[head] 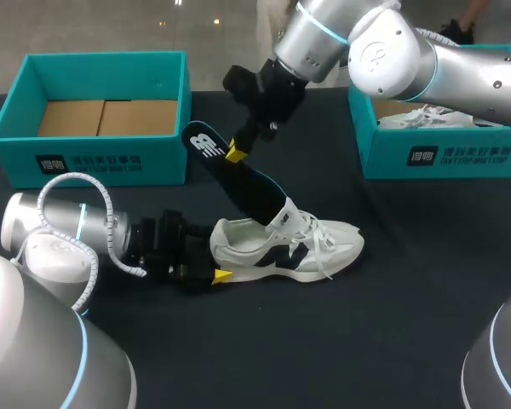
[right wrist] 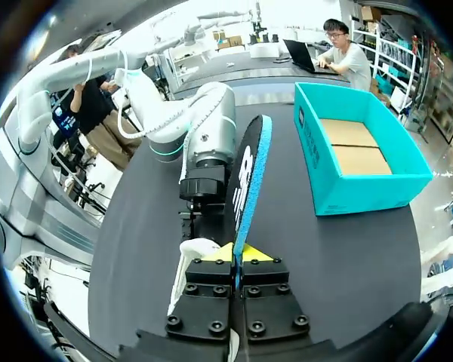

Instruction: Take the shoe out of the shoebox, open the shoe tongue, remove and reinsert the insole, then place the shoe into the shoebox

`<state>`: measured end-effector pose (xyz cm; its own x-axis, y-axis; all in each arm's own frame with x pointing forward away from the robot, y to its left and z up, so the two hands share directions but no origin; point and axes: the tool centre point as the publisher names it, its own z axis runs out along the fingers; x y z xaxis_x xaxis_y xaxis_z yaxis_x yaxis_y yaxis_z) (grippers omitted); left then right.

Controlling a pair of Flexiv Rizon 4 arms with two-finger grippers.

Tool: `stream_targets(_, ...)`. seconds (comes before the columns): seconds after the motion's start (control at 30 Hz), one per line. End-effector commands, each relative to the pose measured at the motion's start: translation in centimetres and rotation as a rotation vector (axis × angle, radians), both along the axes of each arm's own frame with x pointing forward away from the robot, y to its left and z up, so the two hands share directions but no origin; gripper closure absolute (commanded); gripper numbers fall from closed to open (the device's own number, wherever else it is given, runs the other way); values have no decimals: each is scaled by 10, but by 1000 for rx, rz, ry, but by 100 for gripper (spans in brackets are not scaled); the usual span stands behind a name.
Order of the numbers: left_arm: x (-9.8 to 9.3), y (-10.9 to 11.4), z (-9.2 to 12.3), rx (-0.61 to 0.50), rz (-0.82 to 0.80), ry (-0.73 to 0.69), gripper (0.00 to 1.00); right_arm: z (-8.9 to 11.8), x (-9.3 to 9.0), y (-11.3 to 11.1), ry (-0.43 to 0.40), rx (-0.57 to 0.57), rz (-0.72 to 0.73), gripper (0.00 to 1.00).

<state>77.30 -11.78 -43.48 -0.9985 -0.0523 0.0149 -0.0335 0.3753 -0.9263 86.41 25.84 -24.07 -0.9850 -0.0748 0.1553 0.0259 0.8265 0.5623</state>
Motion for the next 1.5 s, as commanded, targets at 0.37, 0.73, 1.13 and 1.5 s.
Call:
stream_targets(0.37,0,-2,-6,2,1,0,100,31,7,-3,-82,44,-24,100)
stream_targets(0.73,0,-2,-6,2,1,0,100,31,7,-3,-82,44,-24,100)
stream_targets(1.13,0,-2,-6,2,1,0,100,77,20,13,-86,226,-206,100)
stream_targets(1.5,0,-2,-6,2,1,0,100,119,29,2,162,386,-329,100)
